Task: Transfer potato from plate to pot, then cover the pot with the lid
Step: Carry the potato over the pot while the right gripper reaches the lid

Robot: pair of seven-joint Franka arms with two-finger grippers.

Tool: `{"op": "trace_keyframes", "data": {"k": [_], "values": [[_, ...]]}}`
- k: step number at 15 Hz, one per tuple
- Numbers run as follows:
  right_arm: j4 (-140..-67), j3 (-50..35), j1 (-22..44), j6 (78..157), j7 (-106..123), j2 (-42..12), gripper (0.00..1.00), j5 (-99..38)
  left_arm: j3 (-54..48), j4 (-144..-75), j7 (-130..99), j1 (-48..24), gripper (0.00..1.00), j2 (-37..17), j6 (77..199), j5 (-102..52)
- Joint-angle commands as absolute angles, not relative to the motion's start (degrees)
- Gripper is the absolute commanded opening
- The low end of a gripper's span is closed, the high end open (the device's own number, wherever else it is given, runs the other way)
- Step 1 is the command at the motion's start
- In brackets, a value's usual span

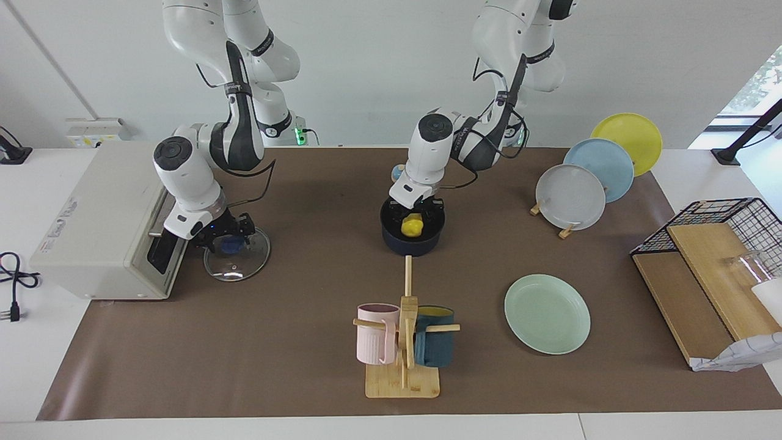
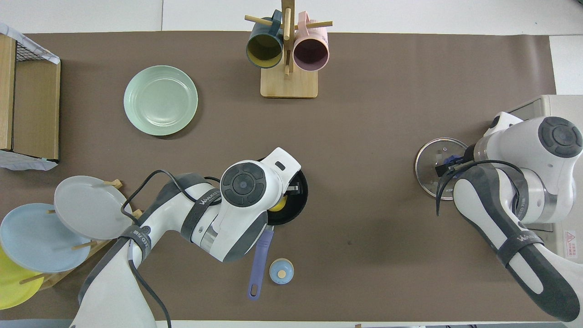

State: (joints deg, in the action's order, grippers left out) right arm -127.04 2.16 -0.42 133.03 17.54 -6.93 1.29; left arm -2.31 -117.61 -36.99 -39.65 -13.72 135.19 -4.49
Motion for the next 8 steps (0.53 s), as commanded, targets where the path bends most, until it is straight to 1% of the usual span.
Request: {"op": "trace_keyframes", "data": {"k": [1, 2, 3, 4, 6, 7, 8], "values": [[-128.5, 1.76, -1.49, 134.12, 19.6, -5.8, 0.83, 0.18, -1.14, -119.18, -35.6, -40.96, 0.3, -12.83, 136.32, -5.1], [-128.5, 1.76, -1.49, 134.21, 19.6, -5.8, 0.78, 0.18, -1.14, -119.18, -35.42, -40.96, 0.53, -12.83, 136.32, -5.1], [-128.5, 1.76, -1.49, 134.21, 19.6, -5.89, 0.73, 0.18, -1.14, -119.18, -35.42, -40.96, 0.72, -12.83, 136.32, -5.1], [-128.5, 1.76, -1.41, 134.12, 19.51, -5.8, 0.7, 0.18, -1.14, -119.18, -35.42, -40.96, 0.73, -12.83, 136.23, -5.1], [-128.41, 1.76, -1.32, 133.86, 19.51, -5.89, 0.67, 0.09, -1.14, -119.18, -35.42, -40.87, 0.74, -12.83, 136.23, -5.1], [-128.15, 1.67, -1.14, 133.68, 19.42, -5.89, 0.66, 0.09, -1.14, -119.09, -35.33, -40.87, 0.77, -12.83, 136.23, -5.1], [-127.62, 1.67, -0.97, 133.33, 19.25, -5.89, 0.65, 0.0, -1.14, -119.09, -35.33, -40.87, 0.82, -12.83, 136.23, -5.1]]}}
